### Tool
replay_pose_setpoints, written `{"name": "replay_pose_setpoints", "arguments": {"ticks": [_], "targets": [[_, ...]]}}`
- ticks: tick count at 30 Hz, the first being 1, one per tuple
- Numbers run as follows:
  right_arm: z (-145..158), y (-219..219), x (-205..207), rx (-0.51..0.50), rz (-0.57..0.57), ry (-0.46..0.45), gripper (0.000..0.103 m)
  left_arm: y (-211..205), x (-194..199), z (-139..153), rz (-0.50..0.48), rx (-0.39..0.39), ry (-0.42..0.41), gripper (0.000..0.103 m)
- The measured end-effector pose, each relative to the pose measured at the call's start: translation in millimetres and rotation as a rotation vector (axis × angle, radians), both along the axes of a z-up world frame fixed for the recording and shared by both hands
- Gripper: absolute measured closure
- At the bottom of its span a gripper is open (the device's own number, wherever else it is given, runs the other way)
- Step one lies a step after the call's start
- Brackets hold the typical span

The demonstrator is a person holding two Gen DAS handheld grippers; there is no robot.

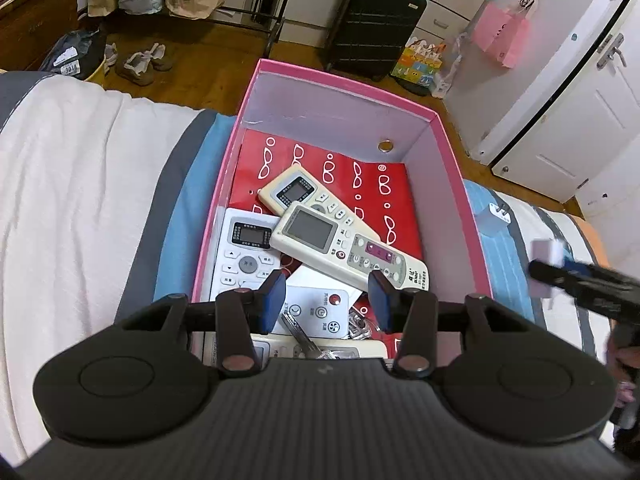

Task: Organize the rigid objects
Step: 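Carry the large white charger into the pink box and open the right gripper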

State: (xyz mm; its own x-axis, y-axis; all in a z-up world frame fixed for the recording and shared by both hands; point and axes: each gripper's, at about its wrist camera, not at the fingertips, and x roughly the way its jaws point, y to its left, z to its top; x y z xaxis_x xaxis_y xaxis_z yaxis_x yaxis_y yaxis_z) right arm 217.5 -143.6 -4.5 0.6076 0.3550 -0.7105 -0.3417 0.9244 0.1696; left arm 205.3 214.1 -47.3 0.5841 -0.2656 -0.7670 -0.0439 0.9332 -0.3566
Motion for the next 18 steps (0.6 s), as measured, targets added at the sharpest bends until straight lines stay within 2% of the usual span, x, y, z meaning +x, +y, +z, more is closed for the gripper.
{"name": "replay_pose_setpoints", "arguments": {"ticks": [4, 8, 12, 15, 18], "targets": [[40.3, 33.6, -19.3, 0.032, 0.159, -0.102, 0.047, 4.8, -2.5, 2.3, 0.005, -0.007, -0.012, 0.059], [53.5, 76.9, -23.2, 0.052, 0.329, -0.088, 0.047, 11.0, -3.6, 2.1, 0.021, -0.012, -0.013, 0.059], [31.9, 128.2, -15.0, -0.026, 0.502, -0.009, 0.047, 18.1, -5.4, 2.1, 0.037, -0.015, -0.011, 0.059], [12.5, 154.6, -10.5, -0.147, 0.576, 0.023, 0.047, 22.2, -7.2, 4.0, 0.033, -0.032, -0.019, 0.059], [-3.9, 170.3, 0.5, -0.217, 0.622, 0.081, 0.047, 24.3, -10.0, 7.2, 0.020, -0.045, -0.033, 0.059]]}}
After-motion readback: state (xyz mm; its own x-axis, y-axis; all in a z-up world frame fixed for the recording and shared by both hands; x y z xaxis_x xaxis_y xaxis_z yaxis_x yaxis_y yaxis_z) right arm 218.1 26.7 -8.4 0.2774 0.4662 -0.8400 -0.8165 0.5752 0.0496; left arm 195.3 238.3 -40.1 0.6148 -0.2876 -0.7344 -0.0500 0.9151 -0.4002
